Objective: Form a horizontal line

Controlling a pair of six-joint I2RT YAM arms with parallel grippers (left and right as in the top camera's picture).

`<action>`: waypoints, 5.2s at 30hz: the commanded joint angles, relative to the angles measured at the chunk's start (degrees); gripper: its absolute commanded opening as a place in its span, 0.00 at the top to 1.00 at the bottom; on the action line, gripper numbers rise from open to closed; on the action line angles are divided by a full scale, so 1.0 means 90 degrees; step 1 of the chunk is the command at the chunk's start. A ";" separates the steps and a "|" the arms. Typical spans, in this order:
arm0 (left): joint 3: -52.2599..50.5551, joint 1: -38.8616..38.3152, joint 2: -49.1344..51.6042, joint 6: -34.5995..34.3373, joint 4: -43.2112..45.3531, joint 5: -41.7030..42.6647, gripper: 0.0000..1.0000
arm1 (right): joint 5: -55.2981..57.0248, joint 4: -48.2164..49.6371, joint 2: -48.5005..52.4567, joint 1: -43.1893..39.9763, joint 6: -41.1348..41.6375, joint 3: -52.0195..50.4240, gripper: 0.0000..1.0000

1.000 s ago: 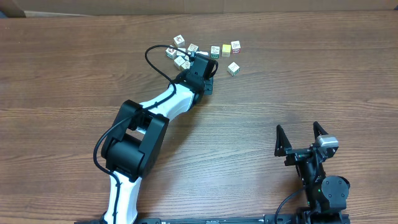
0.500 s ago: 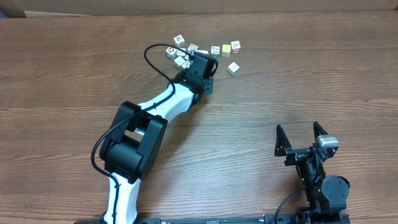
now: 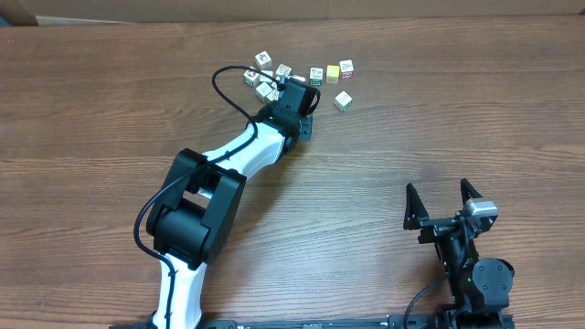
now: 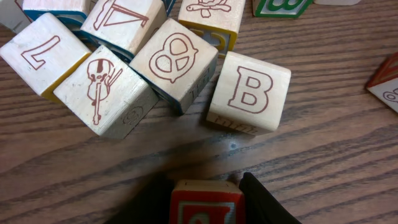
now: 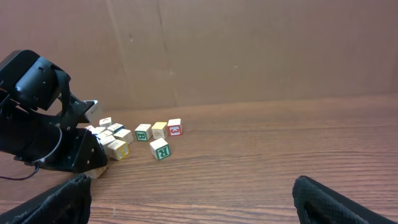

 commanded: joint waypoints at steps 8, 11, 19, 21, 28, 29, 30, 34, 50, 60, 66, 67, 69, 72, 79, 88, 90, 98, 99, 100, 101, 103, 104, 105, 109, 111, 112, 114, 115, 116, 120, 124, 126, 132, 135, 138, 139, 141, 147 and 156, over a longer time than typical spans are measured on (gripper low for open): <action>0.0073 -0.0044 -0.0792 -0.0148 -0.0393 -0.0306 0.66 | 0.0056 0.0024 -0.0049 -0.0036 -0.0044 -0.0066 0.00; 0.0073 -0.0044 -0.0860 -0.0260 -0.0551 -0.0333 0.66 | 0.0056 0.0024 -0.0049 -0.0036 -0.0044 -0.0066 0.00; 0.0073 -0.0041 -0.0857 -0.0430 -0.0731 -0.0328 0.56 | 0.0056 0.0024 -0.0049 -0.0036 -0.0044 -0.0066 0.00; 0.0073 -0.0041 -0.0855 -0.0607 -0.0714 -0.0330 0.54 | 0.0056 0.0024 -0.0049 -0.0036 -0.0044 -0.0066 0.00; 0.0070 -0.0041 -0.0602 -0.1209 -0.0474 -0.0333 0.50 | 0.0056 0.0024 -0.0049 -0.0036 -0.0044 -0.0066 0.00; 0.0070 -0.0041 -0.0546 -0.1209 -0.0396 -0.0333 0.47 | 0.0056 0.0024 -0.0049 -0.0036 -0.0044 -0.0066 0.00; 0.0070 -0.0041 -0.0491 -0.1209 -0.0335 -0.0333 0.43 | 0.0056 0.0024 -0.0049 -0.0036 -0.0044 -0.0066 0.00; 0.0070 -0.0041 -0.0284 -0.1212 -0.0153 -0.0328 0.42 | 0.0056 0.0024 -0.0049 -0.0036 -0.0044 -0.0066 0.00; 0.0053 -0.0041 -0.0163 -0.1214 -0.0017 -0.0357 0.44 | 0.0056 0.0024 -0.0049 -0.0036 -0.0044 -0.0066 0.00; 0.0036 -0.0041 0.0211 -0.1285 0.0248 -0.0515 0.46 | 0.0056 0.0024 -0.0049 -0.0036 -0.0044 -0.0066 0.00; 0.0039 -0.0041 0.0214 -0.1280 0.0345 -0.0493 0.47 | 0.0056 0.0024 -0.0049 -0.0036 -0.0044 -0.0066 0.00; 0.0039 -0.0039 0.0214 -0.1277 0.0338 -0.0498 0.48 | 0.0056 0.0024 -0.0049 -0.0036 -0.0044 -0.0066 0.00; 0.0039 -0.0039 0.0206 -0.1231 0.0335 -0.0495 0.49 | 0.0058 0.0024 -0.0049 -0.0036 -0.0044 -0.0066 0.00; 0.0068 -0.0039 0.0197 -0.0954 0.0338 -0.0493 0.51 | 0.0056 0.0024 -0.0049 -0.0036 -0.0044 -0.0066 0.00; 0.0073 -0.0034 0.0107 -0.0607 0.0153 -0.0493 0.63 | 0.0056 0.0024 -0.0049 -0.0036 -0.0044 -0.0066 0.00; 0.0073 -0.0032 0.0007 -0.0510 -0.0007 -0.0493 0.57 | 0.0056 0.0024 -0.0049 -0.0036 -0.0044 -0.0066 0.00; 0.0073 -0.0029 -0.0056 -0.0512 0.0000 -0.0486 0.56 | 0.0056 0.0024 -0.0049 -0.0036 -0.0044 -0.0066 0.00; 0.0073 -0.0029 -0.0102 -0.0510 0.0117 -0.0495 0.57 | 0.0056 0.0024 -0.0049 -0.0036 -0.0044 -0.0066 0.00; 0.0073 -0.0027 -0.0102 -0.0510 0.0114 -0.0498 0.60 | 0.0056 0.0024 -0.0049 -0.0036 -0.0044 -0.0066 0.00; 0.0073 -0.0019 -0.0102 -0.0510 0.0112 -0.0500 0.62 | 0.0056 0.0024 -0.0049 -0.0036 -0.0044 -0.0066 0.00; 0.0073 -0.0002 -0.0102 -0.0512 0.0104 -0.0495 0.64 | 0.0056 0.0024 -0.0049 -0.0036 -0.0044 -0.0066 0.00; 0.0073 0.0015 -0.0102 -0.0505 0.0075 -0.0498 0.64 | 0.0056 0.0024 -0.0049 -0.0036 -0.0044 -0.0066 0.00; 0.0073 0.0017 -0.0102 -0.0469 0.0061 -0.0495 0.64 | 0.0058 0.0024 -0.0049 -0.0036 -0.0044 -0.0066 0.00; 0.0073 0.0024 -0.0102 -0.0461 0.0019 -0.0498 0.64 | 0.0056 0.0024 -0.0049 -0.0036 -0.0044 -0.0066 0.00; 0.0073 0.0058 -0.0102 -0.0335 -0.0039 -0.0495 0.64 | 0.0056 0.0024 -0.0049 -0.0036 -0.0044 -0.0066 0.00; 0.0073 0.0085 -0.0109 -0.0236 -0.0041 -0.0493 0.64 | 0.0056 0.0024 -0.0049 -0.0036 -0.0044 -0.0066 0.00; 0.0073 0.0092 -0.0109 -0.0216 -0.0039 -0.0493 0.64 | 0.0056 0.0024 -0.0049 -0.0036 -0.0044 -0.0066 0.00; 0.0073 0.0097 -0.0109 -0.0197 -0.0027 -0.0486 0.64 | 0.0056 0.0024 -0.0049 -0.0036 -0.0044 -0.0066 0.00; 0.0073 0.0097 -0.0109 -0.0194 -0.0022 -0.0474 0.64 | 0.0056 0.0024 -0.0049 -0.0036 -0.0044 -0.0066 0.00; 0.0073 0.0097 -0.0109 -0.0175 -0.0012 -0.0474 0.64 | 0.0056 0.0024 -0.0049 -0.0036 -0.0044 -0.0066 0.00; 0.0073 0.0102 -0.0109 -0.0109 0.0134 -0.0471 0.48 | 0.0056 0.0024 -0.0049 -0.0036 -0.0044 -0.0066 0.00; 0.0073 0.0109 -0.0109 -0.0109 0.0277 -0.0469 0.46 | 0.0056 0.0024 -0.0049 -0.0036 -0.0044 -0.0066 0.00; 0.0073 0.0109 -0.0109 -0.0109 0.0318 -0.0469 0.47 | 0.0056 0.0024 -0.0049 -0.0036 -0.0044 -0.0066 0.00; 0.0073 0.0129 -0.0109 -0.0107 0.0481 -0.0471 0.51 | 0.0056 0.0024 -0.0049 -0.0036 -0.0044 -0.0066 0.00; 0.0073 0.0158 -0.0109 -0.0109 0.0493 -0.0471 0.55 | 0.0056 0.0024 -0.0049 -0.0036 -0.0044 -0.0066 0.00; 0.0073 0.0182 -0.0109 -0.0109 0.0510 -0.0471 0.55 | 0.0056 0.0024 -0.0049 -0.0036 -0.0044 -0.0066 0.00; 0.0073 0.0182 -0.0109 -0.0109 0.0510 -0.0474 0.57 | 0.0056 0.0024 -0.0049 -0.0036 -0.0044 -0.0066 0.00; 0.0073 0.0187 -0.0109 -0.0109 0.0508 -0.0471 0.62 | 0.0056 0.0024 -0.0049 -0.0036 -0.0044 -0.0066 0.00; 0.0073 0.0185 -0.0109 -0.0109 0.0510 -0.0469 0.67 | 0.0056 0.0024 -0.0049 -0.0036 -0.0044 -0.0066 0.00; 0.0073 0.0177 -0.0270 -0.0109 0.0359 -0.0471 0.67 | 0.0056 0.0024 -0.0049 -0.0036 -0.0044 -0.0066 0.00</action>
